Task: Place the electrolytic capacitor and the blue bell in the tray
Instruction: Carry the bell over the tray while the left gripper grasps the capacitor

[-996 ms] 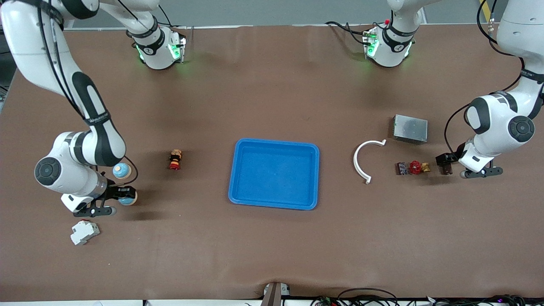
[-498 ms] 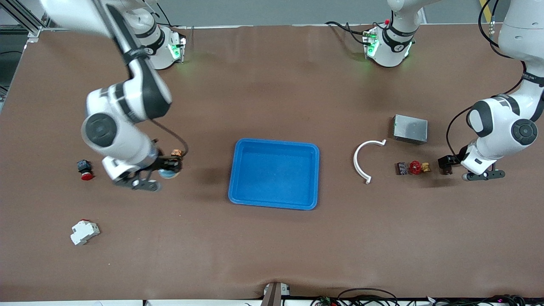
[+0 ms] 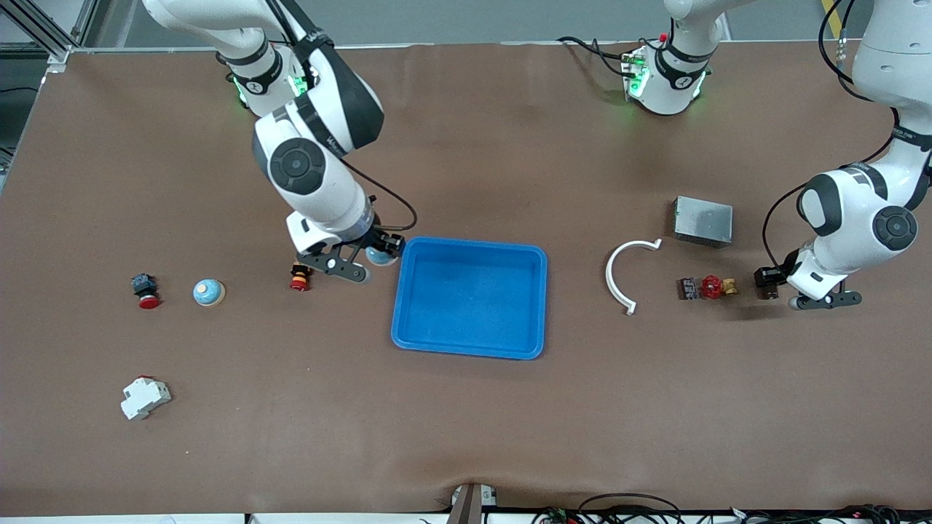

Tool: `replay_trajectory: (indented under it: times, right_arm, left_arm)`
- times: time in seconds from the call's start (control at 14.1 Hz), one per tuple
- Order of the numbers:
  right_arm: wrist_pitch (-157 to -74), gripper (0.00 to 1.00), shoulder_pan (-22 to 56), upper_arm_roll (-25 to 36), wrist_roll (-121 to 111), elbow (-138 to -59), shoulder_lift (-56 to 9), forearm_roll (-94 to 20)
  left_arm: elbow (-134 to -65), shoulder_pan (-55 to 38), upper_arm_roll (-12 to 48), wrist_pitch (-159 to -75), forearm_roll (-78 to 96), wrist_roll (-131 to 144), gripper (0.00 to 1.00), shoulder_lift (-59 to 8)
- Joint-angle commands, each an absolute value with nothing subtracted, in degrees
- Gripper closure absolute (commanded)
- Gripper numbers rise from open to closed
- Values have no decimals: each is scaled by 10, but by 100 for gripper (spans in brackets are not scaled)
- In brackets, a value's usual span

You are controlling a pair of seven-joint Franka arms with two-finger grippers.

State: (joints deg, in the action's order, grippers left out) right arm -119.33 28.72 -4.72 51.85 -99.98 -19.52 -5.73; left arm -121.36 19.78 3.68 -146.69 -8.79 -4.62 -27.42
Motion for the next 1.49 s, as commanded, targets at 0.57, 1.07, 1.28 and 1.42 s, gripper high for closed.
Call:
replay_trajectory:
  times: [0.57, 1.07, 1.28, 1.42]
  right_arm:
    - [-1219, 100, 429, -35, 779, -796, -398, 39]
    - [-1201, 100, 449, -32, 846, -652, -510, 53]
    - [-1203, 100, 475, -1, 859, -621, -540, 52]
    - [-1204, 100, 475, 0, 875, -606, -555, 52]
  left_arm:
    - [-1167, 198, 47, -1365, -90, -18, 100, -236]
    - [-1114, 200, 122, -1182, -56, 90, 100, -164]
    - [-1095, 199, 174, -1118, -38, 164, 100, -135]
    - [-1064, 198, 217, -1072, -36, 226, 100, -138]
